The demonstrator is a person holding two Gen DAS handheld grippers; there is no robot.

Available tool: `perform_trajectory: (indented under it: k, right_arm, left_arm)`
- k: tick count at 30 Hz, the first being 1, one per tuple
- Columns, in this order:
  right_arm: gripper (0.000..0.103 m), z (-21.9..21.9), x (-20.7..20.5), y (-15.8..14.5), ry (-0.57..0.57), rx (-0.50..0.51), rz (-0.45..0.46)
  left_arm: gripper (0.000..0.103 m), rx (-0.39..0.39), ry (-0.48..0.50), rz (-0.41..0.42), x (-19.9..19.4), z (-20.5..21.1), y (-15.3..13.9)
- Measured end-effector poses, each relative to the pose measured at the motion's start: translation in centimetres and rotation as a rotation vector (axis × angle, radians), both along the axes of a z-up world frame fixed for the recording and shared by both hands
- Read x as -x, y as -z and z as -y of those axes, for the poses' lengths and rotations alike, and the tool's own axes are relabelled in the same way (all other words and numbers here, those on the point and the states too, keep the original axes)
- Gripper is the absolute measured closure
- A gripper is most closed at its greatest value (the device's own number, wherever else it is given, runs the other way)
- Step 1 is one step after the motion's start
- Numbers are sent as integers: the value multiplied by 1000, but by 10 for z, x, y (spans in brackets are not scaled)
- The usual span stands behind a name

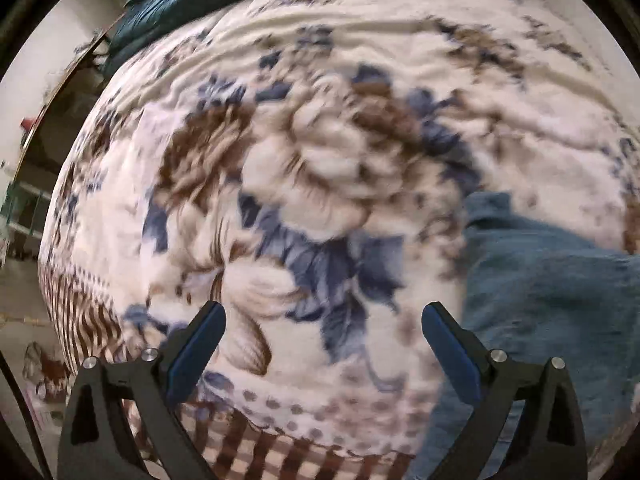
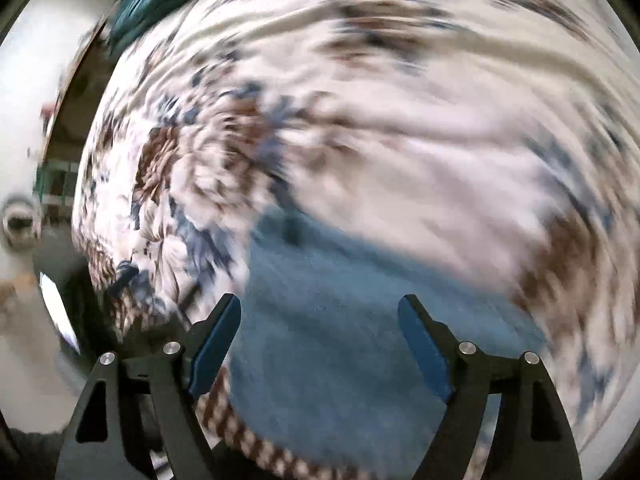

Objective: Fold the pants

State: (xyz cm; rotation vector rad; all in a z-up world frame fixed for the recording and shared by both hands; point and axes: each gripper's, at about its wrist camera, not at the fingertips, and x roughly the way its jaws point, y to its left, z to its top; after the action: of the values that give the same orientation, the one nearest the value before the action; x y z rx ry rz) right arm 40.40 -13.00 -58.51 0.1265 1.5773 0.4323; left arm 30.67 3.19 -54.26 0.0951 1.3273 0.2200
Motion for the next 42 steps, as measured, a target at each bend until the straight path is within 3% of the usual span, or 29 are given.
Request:
perform_trajectory:
  k: [3,5,6,7,8,9,11,14,17,18,22,24,26,28,31,33,35,36,38,40,42]
  right_arm:
    - [25,-72,-31,39,-126,28,-69]
    - [29,-112,-40,70,-258,127,-86]
    - [51,-127,-38,85,-332,204,-95]
    - [65,-139,-34,99,-415,295,-91]
    - [66,-145,-34,107,-443,328,-73]
    - [73,-143,-37,108,-402,312,-86]
    - [77,-115,-50,104,-181,174,-181]
    - [82,-28,-59,112,348,-130,-404]
    - [83,39,-30,143,831,-431,-641]
    - [83,50,-20,149,926,-494,-685]
    - [82,57,-18,149,968,-551,-738]
    - [79,49,-32,140,842,-429,-677]
    - [64,23,-73,99,481,-144,-445]
    - [44,-10,-97,77,236,-28,-332]
    - [44,-54,-114,72,32,-44,-386]
    - [44,-85,-117,89,-169,121,-422]
    - [46,-97,-110,113,-294,220,-496]
    - [64,-92,-104,123,-306,237,-543]
    - [76,-75,-109,129,-233,224,-563]
    - [80,-49,-117,121,-83,147,-574]
    - [81,-14,-118,112,82,26,-610]
  left_arm:
    - [2,30,-45,-67,4,-14,25]
    - [2,56,-66,-106,4,-23,40]
    - [2,71,-68,-120,4,-26,44]
    - [2,89,-68,-139,3,-29,50]
    - [2,97,-65,-148,3,-30,53]
    - [2,115,-57,-161,2,-33,57]
    - [2,147,-49,-171,1,-36,59]
    - [2,192,-34,-173,-1,-37,59]
    - [2,269,-14,-164,-6,-33,58]
    - [2,289,-4,-157,-8,-29,56]
    - [2,279,50,-140,-12,-11,54]
    - [2,251,75,-129,-14,-5,54]
    - [2,218,92,-132,-13,0,55]
    - [2,219,84,-138,-17,0,57]
    - [3,210,68,-132,-18,-5,57]
    - [4,180,80,-119,-15,0,56]
    - [5,150,86,-102,-12,4,54]
    - [5,143,87,-98,-11,15,49]
    - [6,142,92,-88,-7,22,44]
    - [13,160,99,-67,1,32,31]
    - [16,282,79,-42,0,28,13]
